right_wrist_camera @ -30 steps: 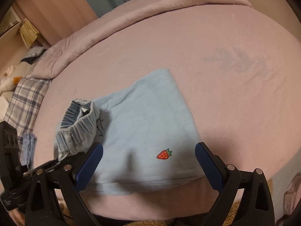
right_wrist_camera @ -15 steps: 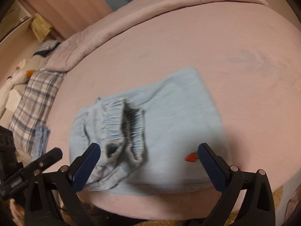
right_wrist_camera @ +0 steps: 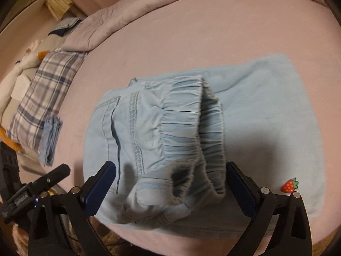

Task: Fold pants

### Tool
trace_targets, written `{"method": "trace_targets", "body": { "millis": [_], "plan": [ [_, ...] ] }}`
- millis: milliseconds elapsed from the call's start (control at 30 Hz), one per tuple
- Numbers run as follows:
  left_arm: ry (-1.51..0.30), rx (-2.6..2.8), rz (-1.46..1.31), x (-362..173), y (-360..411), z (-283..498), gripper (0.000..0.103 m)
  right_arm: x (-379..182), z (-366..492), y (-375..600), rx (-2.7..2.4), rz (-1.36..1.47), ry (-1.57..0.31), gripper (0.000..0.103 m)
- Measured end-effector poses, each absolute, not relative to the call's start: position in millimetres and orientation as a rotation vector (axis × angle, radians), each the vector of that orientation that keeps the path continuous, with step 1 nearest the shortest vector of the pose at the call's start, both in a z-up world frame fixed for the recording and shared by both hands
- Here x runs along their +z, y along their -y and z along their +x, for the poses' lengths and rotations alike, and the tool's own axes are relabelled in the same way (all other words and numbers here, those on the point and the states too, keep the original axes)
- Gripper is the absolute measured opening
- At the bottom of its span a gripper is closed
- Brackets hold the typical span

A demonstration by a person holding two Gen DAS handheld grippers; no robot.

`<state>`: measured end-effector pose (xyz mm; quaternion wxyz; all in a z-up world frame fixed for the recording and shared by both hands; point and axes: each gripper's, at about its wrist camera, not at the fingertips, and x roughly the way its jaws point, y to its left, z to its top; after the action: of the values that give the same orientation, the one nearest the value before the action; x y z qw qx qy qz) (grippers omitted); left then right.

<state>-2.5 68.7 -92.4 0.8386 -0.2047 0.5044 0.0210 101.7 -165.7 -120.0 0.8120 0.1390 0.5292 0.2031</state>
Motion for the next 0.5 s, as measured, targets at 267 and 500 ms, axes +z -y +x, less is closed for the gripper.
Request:
{"method": "trace_targets", "body": {
  "millis": [267,500],
  "plan": [
    [-1.058,0.039,-0.458,-91.6,-77.9,-9.2,0.084,-107.0,100.9,164.9,0.411,0.201,-1.085,0.034],
    [-1.038,0.012,-0.435,-85.3,-69.0,-2.0,0.083,-61.9,90.0,181.7,0.410,0.196,-0.949,0.029]
  ]
}}
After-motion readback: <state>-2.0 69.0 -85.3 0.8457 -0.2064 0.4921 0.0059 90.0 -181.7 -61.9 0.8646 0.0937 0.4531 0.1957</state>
